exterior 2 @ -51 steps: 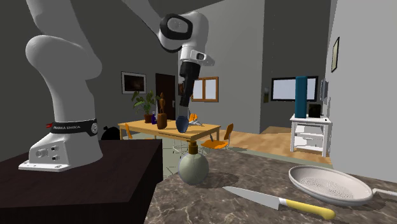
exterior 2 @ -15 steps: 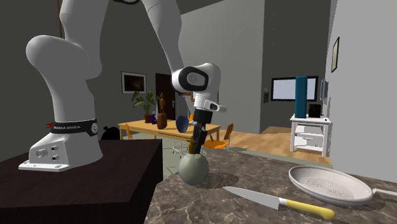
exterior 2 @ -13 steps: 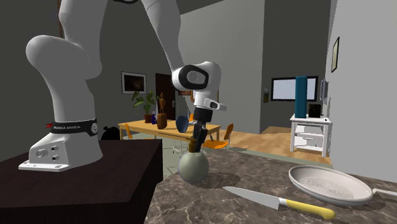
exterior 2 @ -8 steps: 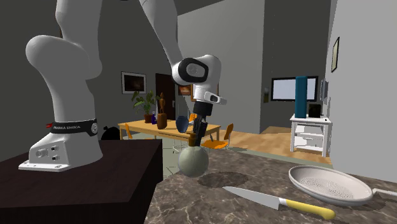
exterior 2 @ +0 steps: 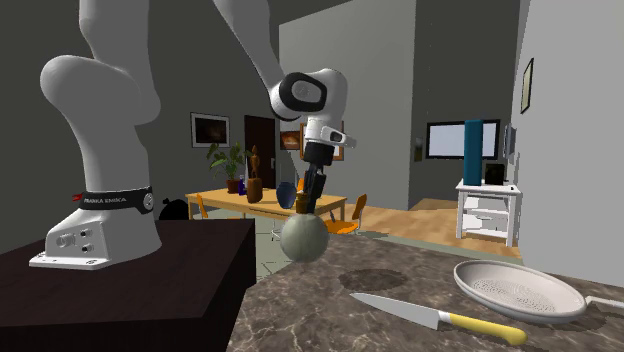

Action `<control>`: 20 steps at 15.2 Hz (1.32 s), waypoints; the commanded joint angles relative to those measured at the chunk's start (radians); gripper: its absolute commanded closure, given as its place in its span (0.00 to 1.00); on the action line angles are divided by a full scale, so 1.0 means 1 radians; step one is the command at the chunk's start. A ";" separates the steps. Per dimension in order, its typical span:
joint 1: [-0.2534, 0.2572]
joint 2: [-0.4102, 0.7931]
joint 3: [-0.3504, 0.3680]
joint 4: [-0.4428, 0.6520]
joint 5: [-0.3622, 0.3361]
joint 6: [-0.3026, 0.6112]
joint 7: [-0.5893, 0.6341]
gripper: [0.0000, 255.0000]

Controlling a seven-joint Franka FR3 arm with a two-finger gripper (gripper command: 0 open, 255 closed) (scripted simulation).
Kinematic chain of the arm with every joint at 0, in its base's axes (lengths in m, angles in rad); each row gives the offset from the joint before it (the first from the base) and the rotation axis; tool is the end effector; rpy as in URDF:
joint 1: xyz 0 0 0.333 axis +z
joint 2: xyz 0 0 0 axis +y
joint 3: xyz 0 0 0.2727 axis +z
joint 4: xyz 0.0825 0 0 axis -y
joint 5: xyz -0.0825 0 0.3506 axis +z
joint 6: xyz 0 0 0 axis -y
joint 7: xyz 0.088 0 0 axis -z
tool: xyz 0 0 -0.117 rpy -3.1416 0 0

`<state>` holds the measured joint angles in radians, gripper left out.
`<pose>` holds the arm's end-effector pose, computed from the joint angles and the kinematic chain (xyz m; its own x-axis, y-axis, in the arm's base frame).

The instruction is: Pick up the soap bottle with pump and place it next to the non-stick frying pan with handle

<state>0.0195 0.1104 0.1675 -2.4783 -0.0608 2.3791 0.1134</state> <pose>0.4207 0.0804 0.2078 0.9721 0.1162 -0.2036 0.1262 -0.9913 0.0369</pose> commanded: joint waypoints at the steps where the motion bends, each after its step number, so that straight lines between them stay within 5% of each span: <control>1: -0.002 -0.027 0.001 0.002 0.008 -0.028 -0.008 1.00; 20: 0.000 -0.230 0.002 0.072 0.056 -0.298 -0.049 1.00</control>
<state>0.0183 -0.1073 0.1688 -2.4118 -0.0074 2.0991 0.0658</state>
